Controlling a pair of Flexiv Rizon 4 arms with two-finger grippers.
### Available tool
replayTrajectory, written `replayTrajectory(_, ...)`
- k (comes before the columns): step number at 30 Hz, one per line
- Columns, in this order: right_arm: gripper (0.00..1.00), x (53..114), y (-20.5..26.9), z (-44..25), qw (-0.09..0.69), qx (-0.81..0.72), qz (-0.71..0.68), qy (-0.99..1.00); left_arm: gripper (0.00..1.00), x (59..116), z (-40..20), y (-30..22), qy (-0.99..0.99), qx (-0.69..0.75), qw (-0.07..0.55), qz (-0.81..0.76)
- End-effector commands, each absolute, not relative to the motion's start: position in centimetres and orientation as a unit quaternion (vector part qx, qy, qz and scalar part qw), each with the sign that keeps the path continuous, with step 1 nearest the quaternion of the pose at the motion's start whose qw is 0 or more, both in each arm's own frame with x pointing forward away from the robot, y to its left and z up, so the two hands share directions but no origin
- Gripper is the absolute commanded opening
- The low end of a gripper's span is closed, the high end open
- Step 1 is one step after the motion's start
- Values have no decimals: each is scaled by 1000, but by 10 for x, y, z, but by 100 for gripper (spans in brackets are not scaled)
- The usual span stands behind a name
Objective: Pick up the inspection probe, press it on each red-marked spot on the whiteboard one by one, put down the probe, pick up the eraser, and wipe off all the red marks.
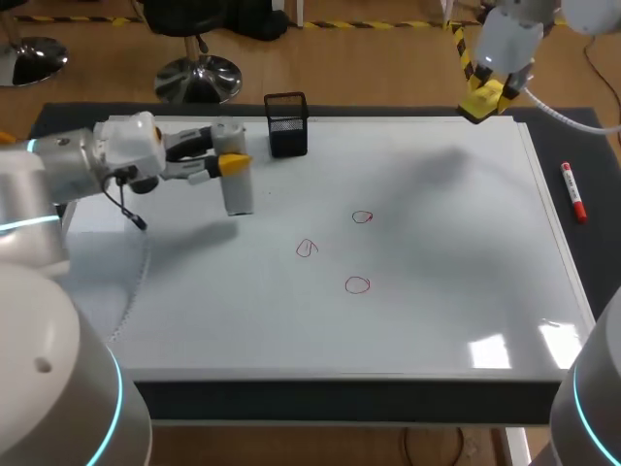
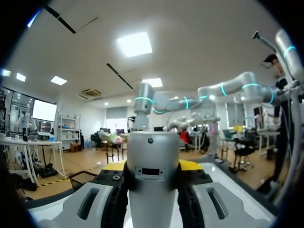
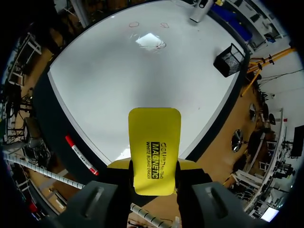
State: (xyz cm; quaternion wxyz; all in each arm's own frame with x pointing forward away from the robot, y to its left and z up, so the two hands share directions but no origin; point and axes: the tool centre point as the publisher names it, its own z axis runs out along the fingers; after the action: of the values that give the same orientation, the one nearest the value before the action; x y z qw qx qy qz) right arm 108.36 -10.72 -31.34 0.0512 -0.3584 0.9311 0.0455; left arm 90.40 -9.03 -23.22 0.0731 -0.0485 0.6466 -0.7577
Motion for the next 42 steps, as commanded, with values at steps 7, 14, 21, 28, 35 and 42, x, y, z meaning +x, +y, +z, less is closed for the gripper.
replayTrajectory(7,0,1085,-107,-313,49,-359,44,931,0,885,-232,-142,633,-13,51,-772)
replayTrajectory(14,0,1085,-107,-313,49,-359,44,931,0,868,-235,-166,631,4,34,-775)
replayTrajectory(21,0,1085,-107,-313,49,-359,44,931,0,858,-247,-184,626,11,13,-780)
replayTrajectory(28,0,1085,-107,-313,49,-359,44,931,0,847,-260,-197,619,7,-4,-785)
replayTrajectory(35,0,1085,-107,-313,49,-359,44,931,0,843,-265,-197,620,7,-7,-785)
replayTrajectory(42,0,1085,-107,-313,49,-359,44,931,0,839,-273,-197,625,6,-6,-781)
